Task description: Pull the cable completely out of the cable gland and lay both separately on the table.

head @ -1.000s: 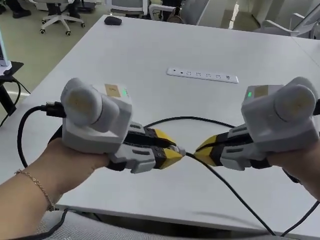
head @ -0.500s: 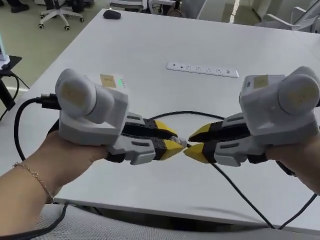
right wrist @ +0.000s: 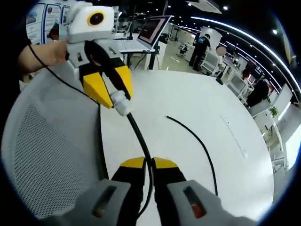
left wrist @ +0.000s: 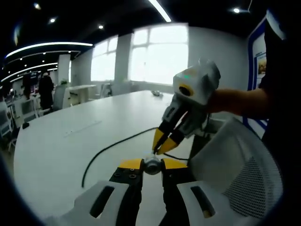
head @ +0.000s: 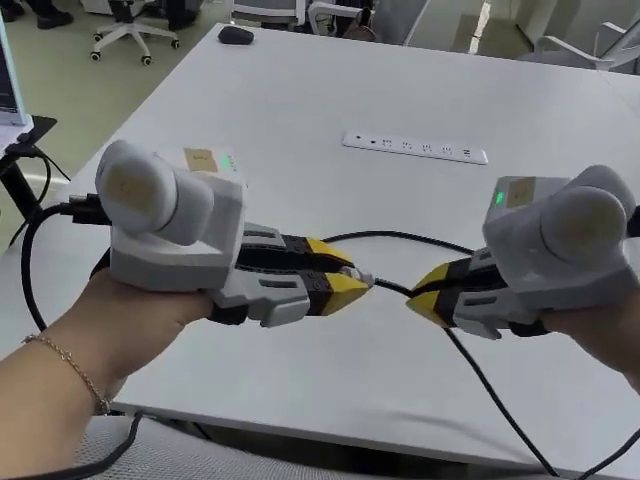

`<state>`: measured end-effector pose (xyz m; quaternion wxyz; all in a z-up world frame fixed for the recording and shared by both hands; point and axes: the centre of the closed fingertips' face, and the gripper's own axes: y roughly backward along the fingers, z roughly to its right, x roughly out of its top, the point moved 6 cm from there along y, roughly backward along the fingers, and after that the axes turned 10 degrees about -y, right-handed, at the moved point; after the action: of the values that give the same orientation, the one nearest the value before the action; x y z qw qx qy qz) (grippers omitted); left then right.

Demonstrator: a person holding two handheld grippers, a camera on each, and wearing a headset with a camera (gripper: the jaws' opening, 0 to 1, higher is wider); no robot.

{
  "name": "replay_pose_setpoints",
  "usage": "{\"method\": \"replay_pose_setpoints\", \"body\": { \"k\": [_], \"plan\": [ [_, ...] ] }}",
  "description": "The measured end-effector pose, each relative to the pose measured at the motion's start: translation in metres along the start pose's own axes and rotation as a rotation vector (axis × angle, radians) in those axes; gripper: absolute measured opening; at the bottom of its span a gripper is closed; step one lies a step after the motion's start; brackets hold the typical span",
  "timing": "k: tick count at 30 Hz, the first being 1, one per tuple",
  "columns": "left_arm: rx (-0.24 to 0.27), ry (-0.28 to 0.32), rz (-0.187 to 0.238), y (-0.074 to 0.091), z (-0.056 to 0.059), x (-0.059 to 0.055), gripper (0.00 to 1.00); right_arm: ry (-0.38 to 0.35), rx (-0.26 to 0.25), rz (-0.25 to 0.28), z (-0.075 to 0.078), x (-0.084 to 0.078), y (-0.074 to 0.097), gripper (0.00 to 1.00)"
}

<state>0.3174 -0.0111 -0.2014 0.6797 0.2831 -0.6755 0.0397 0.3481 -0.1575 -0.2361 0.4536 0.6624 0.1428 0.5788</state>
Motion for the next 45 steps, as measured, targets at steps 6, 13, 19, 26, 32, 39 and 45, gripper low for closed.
{"method": "replay_pose_setpoints", "body": {
  "k": [6,13,19,26,32,39,45],
  "plan": [
    [0.015,0.014,0.006,0.003,-0.004,-0.001,0.16,-0.028,-0.067,-0.022,0.033,-0.005,-0.001,0.03],
    [0.008,0.024,0.007,0.002,-0.005,-0.002,0.16,-0.024,-0.209,0.02,0.111,0.032,-0.016,0.03],
    [0.002,0.028,0.003,0.001,-0.004,-0.003,0.16,-0.2,-0.326,0.138,0.178,0.059,-0.042,0.03],
    [-0.006,0.043,0.0,0.0,-0.003,-0.006,0.16,-0.453,-0.422,0.164,0.232,0.04,-0.073,0.03],
    [-0.009,0.034,-0.017,-0.001,-0.004,-0.008,0.16,-0.504,-0.522,0.066,0.28,0.012,-0.079,0.07],
    [-0.013,0.048,0.007,-0.002,-0.007,-0.005,0.16,-0.532,-0.453,0.114,0.257,0.01,-0.057,0.13],
    [-0.015,0.073,0.043,-0.002,-0.012,0.001,0.16,-0.354,-0.398,0.127,0.185,0.016,-0.01,0.14]
  ]
}}
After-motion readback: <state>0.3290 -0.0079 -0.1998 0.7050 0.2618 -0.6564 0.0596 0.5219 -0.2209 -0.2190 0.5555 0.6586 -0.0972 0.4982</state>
